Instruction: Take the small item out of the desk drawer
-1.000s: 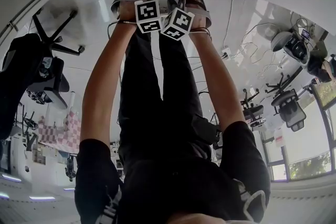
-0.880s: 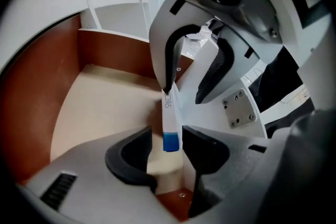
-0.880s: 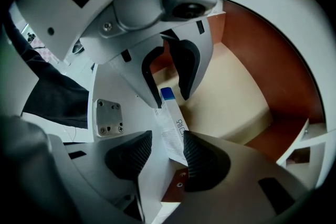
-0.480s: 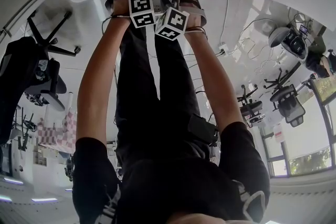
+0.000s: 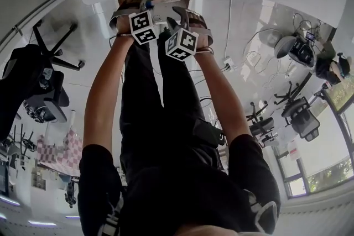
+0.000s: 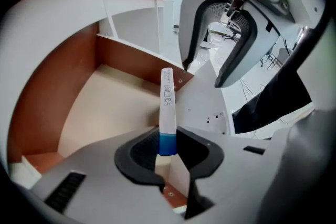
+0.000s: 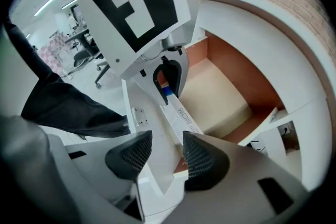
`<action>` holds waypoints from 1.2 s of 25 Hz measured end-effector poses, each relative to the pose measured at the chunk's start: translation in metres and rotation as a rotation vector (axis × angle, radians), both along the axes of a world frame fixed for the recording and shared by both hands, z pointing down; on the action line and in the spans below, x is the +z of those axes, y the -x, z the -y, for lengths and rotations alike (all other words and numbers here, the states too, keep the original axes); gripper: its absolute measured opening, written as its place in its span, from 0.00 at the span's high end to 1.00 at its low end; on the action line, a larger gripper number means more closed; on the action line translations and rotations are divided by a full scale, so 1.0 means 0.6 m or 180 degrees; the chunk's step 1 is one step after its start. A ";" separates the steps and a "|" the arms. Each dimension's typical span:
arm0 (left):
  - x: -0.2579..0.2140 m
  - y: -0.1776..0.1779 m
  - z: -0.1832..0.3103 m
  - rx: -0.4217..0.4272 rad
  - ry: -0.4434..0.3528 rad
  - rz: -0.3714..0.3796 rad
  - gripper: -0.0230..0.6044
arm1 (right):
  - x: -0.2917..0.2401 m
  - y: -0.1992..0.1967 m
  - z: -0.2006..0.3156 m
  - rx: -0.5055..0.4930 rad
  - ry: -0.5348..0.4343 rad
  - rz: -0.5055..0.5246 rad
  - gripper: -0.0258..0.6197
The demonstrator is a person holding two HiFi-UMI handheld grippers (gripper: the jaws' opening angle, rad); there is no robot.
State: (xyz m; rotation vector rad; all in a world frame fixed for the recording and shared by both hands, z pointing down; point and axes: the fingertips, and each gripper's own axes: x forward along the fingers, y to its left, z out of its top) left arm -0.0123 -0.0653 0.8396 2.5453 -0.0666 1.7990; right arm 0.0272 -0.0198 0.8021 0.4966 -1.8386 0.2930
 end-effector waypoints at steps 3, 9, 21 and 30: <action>-0.187 0.007 -0.004 -0.0150 -0.0127 0.0121 0.82 | -0.195 -0.020 -0.002 0.0146 -0.0089 0.0222 0.65; -0.413 0.069 -0.023 -0.0843 -0.0410 0.0114 0.82 | -0.418 -0.033 0.018 0.0431 -0.0455 0.0661 0.69; -0.789 0.083 -0.138 -0.2630 -0.0772 -0.1368 0.82 | -0.757 -0.078 0.004 0.1158 -0.0957 0.1764 0.83; -1.076 0.087 -0.095 -0.2881 -0.1406 -0.2620 0.82 | -1.033 -0.083 0.020 0.1715 -0.1830 0.2620 0.90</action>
